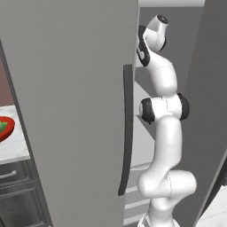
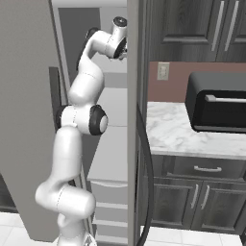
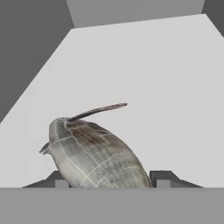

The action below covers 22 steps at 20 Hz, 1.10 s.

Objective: Take the fish, corn, and steak from the freezer and place them in the bowl on the counter.

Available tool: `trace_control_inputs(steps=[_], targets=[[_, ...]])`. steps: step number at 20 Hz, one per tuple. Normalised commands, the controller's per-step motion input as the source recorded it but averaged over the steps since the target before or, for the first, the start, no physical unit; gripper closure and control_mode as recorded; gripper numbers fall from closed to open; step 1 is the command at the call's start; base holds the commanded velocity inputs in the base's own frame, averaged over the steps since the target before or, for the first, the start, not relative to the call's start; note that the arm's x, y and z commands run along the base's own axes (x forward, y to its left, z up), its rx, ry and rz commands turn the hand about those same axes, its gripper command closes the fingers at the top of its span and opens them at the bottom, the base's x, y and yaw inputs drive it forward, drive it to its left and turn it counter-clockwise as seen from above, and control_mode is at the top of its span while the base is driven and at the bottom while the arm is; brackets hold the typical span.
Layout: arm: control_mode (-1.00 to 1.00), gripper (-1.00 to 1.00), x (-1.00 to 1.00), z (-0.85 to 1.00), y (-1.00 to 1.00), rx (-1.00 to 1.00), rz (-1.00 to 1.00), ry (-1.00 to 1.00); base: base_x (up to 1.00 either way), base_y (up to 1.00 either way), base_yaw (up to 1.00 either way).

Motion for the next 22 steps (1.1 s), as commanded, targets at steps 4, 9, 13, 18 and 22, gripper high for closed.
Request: trace_control_inputs(steps=[4,9,13,18,22], targets=[[-1.00,1.00,-0.07,-0.23,0.00,0.02,-0.06,-0.07,0.00,0.00,0.00],[-1.00,1.00,-0.08,-0.12,0.10,0.02,-0.08,-0.16,0.00,0.00,0.00],[-1.00,1.00,-0.29,0.00,0.21,0.00,-0.11,-0.15,0.00,0.00,0.00],[-1.00,1.00,-0.44,0.00,0.03,0.00,-0.05,-0.04,0.00,0.00,0.00],[-1.00,1.00,-0.29,-0.10,0.00,0.00,-0.02,-0.05,0.00,0.00,0.00]])
